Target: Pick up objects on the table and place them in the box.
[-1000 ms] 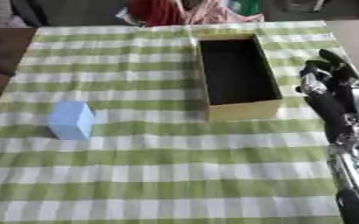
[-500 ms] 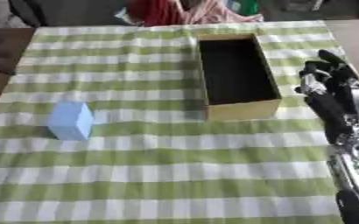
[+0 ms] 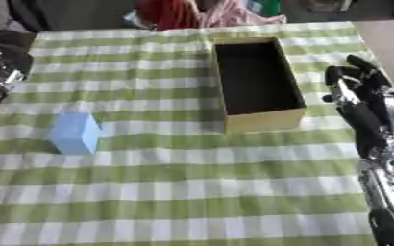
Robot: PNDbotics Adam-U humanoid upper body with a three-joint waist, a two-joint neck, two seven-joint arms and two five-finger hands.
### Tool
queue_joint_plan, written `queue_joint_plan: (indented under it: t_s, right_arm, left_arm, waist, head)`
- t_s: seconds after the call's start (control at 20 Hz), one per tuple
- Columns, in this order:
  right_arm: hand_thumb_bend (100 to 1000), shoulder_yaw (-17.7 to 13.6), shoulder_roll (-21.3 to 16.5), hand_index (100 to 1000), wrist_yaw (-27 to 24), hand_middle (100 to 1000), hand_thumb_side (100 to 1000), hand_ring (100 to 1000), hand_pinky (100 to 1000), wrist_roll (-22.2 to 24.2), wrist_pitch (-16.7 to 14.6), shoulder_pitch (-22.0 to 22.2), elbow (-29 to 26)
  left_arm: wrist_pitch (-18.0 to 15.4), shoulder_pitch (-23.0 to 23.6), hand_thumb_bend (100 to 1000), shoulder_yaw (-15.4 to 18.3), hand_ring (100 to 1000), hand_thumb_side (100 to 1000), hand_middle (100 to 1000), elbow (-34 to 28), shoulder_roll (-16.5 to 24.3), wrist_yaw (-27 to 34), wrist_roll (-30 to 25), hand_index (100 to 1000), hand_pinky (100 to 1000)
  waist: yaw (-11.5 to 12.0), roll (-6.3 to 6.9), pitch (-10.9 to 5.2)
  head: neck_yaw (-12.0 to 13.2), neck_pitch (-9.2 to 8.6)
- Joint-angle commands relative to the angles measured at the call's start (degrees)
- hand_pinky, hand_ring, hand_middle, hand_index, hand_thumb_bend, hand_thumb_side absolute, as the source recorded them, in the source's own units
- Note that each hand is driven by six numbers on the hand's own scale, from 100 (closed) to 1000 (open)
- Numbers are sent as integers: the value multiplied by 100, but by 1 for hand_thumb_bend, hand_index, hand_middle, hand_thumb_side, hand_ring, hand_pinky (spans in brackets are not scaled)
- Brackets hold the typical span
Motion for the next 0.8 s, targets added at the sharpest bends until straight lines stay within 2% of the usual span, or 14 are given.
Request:
queue_joint_plan:
  t_s: [0.05, 0.4, 0.8]
  right_arm:
    - [392, -22, -102, 870, 58, 702, 416, 735, 572, 30, -22, -46, -43]
    - [351, 4, -109, 874, 70, 703, 428, 736, 573, 57, 28, -38, -18]
    - [330, 14, -102, 875, 78, 702, 427, 736, 573, 80, 55, -24, 3]
  left_arm:
    - [-111, -251, 344, -164, 700, 417, 726, 143, 397, -281, -336, 820, 582]
    - [-483, -864, 398, -855, 701, 311, 717, 745, 915, -1379, -1409, 809, 652]
    - [-856, -1205, 454, -1214, 704, 294, 711, 1301, 870, -2294, -2030, 813, 682]
  waist:
    - [-16, 2, -119]
    - [-66, 26, -151]
    - [-88, 36, -172]
  head:
    - [5, -62]
    - [29, -50]
    - [21, -36]
